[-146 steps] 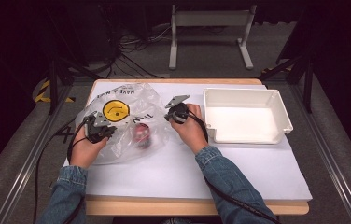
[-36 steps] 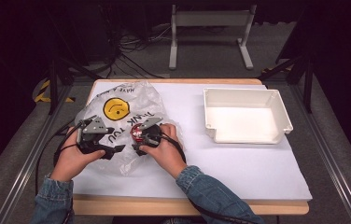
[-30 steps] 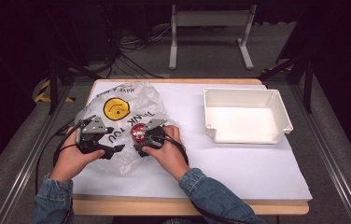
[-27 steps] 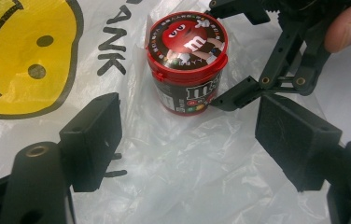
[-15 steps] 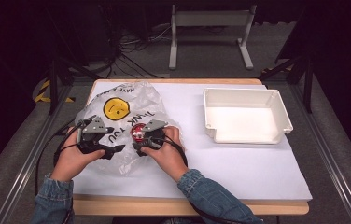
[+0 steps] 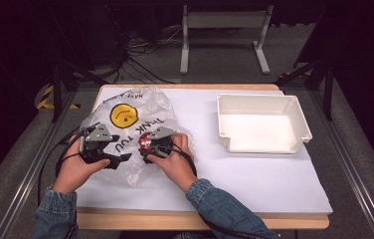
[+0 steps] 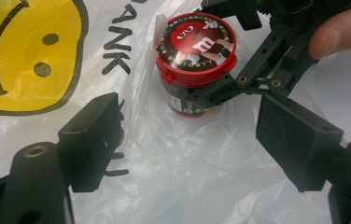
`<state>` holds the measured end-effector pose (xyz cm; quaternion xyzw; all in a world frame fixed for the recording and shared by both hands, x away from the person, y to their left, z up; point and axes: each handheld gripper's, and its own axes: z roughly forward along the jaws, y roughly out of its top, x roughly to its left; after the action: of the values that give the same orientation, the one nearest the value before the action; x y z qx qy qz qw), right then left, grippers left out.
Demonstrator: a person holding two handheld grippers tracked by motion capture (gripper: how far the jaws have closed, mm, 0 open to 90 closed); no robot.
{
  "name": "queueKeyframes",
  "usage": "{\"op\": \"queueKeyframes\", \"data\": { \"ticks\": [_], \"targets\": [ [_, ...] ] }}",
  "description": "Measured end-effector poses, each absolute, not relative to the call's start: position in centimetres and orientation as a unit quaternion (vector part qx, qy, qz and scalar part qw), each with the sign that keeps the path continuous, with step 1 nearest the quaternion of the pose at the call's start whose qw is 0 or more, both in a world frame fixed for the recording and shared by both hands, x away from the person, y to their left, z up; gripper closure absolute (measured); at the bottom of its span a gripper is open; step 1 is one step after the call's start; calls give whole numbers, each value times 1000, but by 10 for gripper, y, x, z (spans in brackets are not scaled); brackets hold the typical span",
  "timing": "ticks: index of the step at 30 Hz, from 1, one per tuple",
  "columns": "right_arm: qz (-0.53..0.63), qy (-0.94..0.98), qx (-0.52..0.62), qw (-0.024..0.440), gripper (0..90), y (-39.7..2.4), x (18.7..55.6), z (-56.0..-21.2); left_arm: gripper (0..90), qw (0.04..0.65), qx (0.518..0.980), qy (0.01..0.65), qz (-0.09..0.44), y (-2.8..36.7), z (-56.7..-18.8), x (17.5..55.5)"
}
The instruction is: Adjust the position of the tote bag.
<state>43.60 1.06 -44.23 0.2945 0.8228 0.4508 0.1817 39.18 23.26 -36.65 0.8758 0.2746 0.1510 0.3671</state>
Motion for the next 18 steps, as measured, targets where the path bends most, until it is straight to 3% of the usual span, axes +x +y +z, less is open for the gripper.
{"op": "queueKeyframes", "data": {
  "ticks": [18],
  "targets": [
    [463, 827, 264, 178, 246, 3, 434, -407, 228, 374, 869, 284, 154, 240, -364, 392]
  ]
}}
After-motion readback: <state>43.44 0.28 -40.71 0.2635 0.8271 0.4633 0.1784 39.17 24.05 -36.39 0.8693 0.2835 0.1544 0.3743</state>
